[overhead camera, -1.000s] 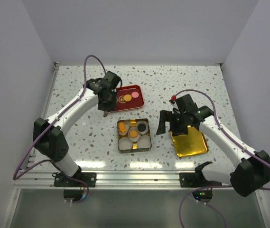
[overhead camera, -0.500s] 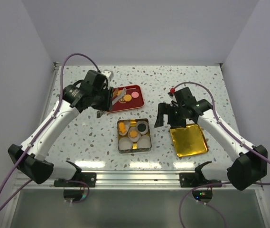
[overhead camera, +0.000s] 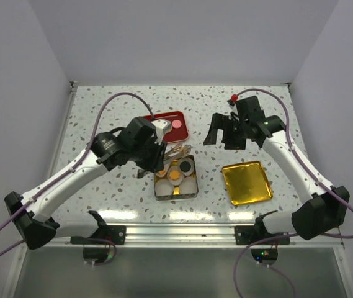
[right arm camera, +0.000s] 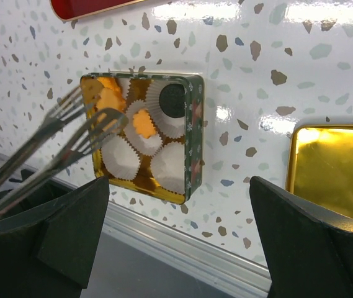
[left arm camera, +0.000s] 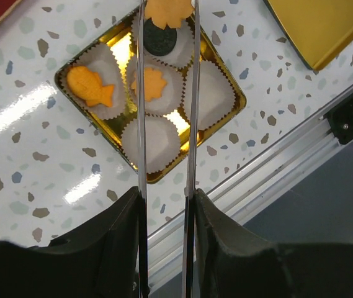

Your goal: Pack the cookies

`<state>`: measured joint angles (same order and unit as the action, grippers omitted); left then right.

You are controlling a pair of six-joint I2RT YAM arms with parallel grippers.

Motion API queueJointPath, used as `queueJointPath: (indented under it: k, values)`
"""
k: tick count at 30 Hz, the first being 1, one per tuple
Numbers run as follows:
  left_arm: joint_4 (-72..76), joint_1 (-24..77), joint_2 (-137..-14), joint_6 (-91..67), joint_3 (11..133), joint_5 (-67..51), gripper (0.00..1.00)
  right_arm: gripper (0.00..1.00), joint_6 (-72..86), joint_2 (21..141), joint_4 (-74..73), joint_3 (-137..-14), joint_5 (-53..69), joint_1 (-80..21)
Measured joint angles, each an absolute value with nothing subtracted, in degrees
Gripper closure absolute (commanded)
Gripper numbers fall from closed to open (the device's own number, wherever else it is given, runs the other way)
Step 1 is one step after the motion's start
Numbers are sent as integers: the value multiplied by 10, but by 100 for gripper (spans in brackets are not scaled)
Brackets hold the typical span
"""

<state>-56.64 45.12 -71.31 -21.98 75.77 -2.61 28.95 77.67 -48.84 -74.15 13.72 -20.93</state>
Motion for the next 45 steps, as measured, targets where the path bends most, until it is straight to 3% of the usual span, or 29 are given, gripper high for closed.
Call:
queueJointPath:
  k: [21, 45]
  values:
    - [-512, 557, -666, -293, 620, -43, 76, 1, 298, 715, -496, -660, 145, -209]
    - [-507, 585, -684, -308, 618, -27, 59, 1, 289, 706, -498, -647, 145, -198]
